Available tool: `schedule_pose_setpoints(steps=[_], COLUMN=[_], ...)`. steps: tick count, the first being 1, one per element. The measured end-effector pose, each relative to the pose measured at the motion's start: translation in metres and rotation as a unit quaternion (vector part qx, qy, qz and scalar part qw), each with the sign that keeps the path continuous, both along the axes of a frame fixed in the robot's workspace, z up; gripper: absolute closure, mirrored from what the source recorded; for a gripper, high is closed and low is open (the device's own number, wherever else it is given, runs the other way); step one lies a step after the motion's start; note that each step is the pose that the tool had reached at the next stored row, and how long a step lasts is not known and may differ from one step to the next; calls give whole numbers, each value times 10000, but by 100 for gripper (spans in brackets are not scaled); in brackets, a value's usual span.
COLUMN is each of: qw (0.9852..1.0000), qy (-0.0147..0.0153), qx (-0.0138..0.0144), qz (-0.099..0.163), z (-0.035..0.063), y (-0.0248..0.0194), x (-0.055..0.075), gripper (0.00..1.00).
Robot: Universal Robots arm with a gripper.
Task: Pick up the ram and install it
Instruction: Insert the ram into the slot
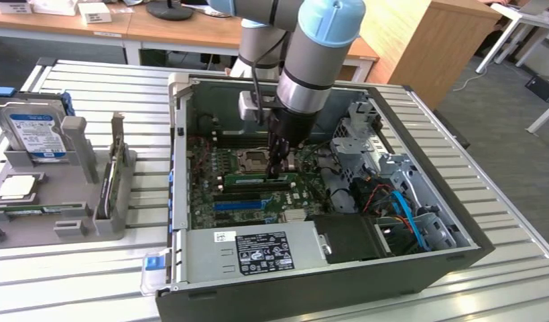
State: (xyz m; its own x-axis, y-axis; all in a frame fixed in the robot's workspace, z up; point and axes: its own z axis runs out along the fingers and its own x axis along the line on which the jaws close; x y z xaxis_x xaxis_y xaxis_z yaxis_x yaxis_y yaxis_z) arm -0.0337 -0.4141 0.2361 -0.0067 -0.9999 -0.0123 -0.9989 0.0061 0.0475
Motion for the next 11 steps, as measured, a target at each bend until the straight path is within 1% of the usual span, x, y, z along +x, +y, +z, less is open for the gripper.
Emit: schedule_pose_setpoints(steps=[4,8,11], qw=[10000,10000,10000], qy=[6,36,39], qx=[0,-5,-5], qz=[0,0,-1], z=[0,0,0], y=[0,0,0], x=[2,10,11], gripper=[88,88,88])
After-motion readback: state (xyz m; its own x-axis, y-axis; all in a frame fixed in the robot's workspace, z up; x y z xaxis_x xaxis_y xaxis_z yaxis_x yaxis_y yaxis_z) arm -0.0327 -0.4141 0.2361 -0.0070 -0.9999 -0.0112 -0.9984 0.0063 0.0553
